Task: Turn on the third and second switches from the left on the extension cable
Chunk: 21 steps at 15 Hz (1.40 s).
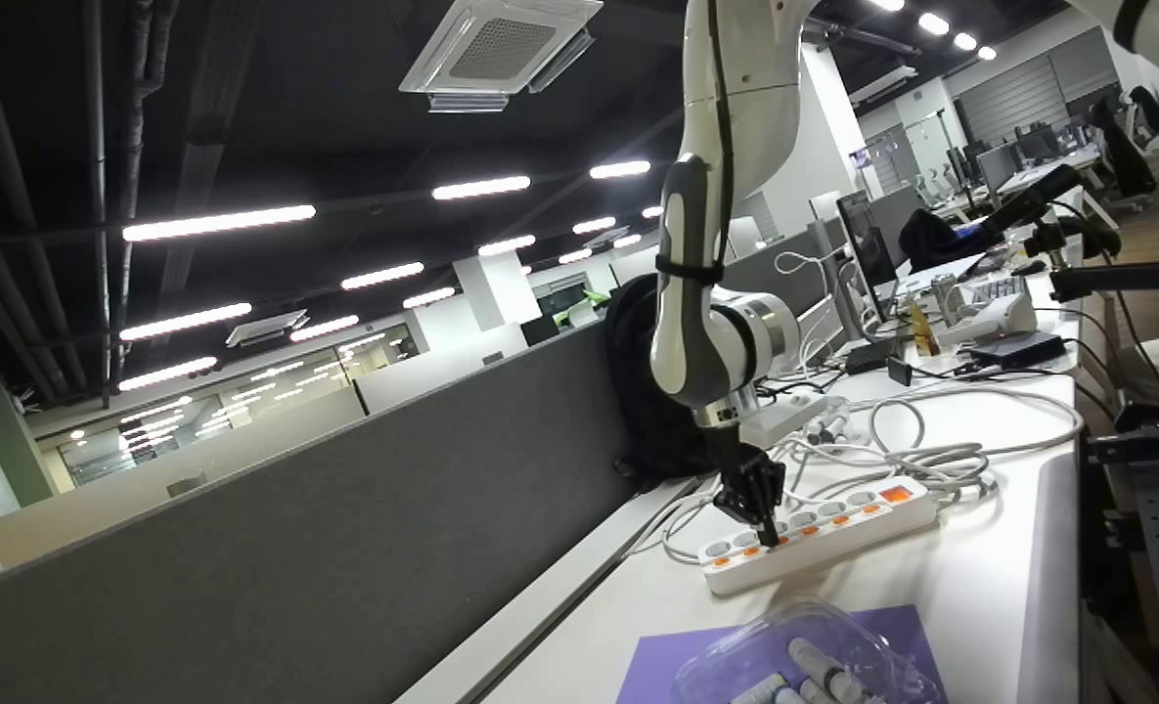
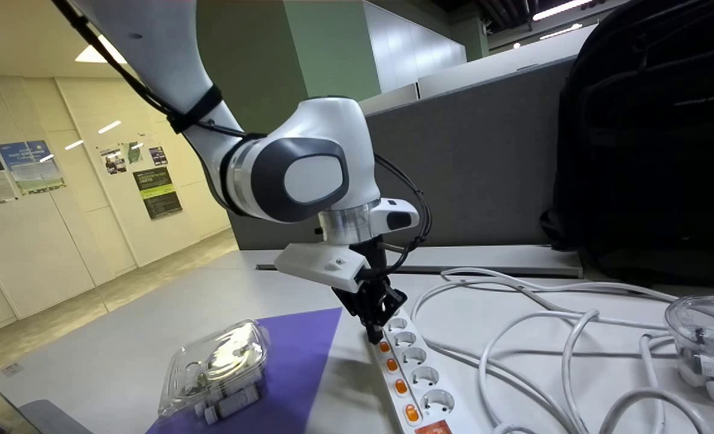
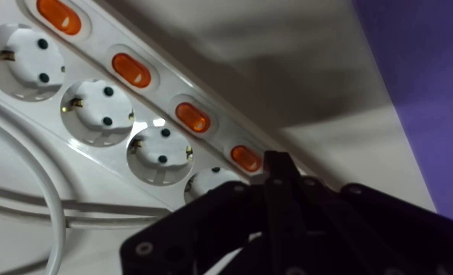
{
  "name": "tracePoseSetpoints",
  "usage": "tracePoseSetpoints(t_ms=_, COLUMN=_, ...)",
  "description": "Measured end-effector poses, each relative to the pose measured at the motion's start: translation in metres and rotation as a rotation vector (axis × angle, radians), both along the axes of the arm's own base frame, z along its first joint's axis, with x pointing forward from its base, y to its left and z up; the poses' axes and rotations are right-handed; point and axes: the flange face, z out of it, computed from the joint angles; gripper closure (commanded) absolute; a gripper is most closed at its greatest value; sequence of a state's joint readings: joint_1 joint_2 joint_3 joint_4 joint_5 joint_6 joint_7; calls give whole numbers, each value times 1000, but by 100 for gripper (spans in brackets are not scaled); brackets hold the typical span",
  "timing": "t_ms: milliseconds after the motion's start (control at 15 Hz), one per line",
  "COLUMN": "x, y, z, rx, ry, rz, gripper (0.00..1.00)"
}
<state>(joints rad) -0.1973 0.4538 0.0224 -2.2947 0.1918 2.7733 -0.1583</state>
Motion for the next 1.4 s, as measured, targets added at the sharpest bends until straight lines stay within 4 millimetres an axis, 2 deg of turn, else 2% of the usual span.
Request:
tracePoseSetpoints(t_ms=400, x=3, y=-8, z=-2, rx=15, ry=-5, rz=-37, gripper=100)
tracePoseSetpoints(t_ms=1067, x=3, y=-11, z=-2, rx=25, ry=-4, rz=-61, gripper=100)
tracePoseSetpoints(t_ms=1400, x=1, y=-33, z=-7, rx=71, ry=24, rz=-163, gripper=100)
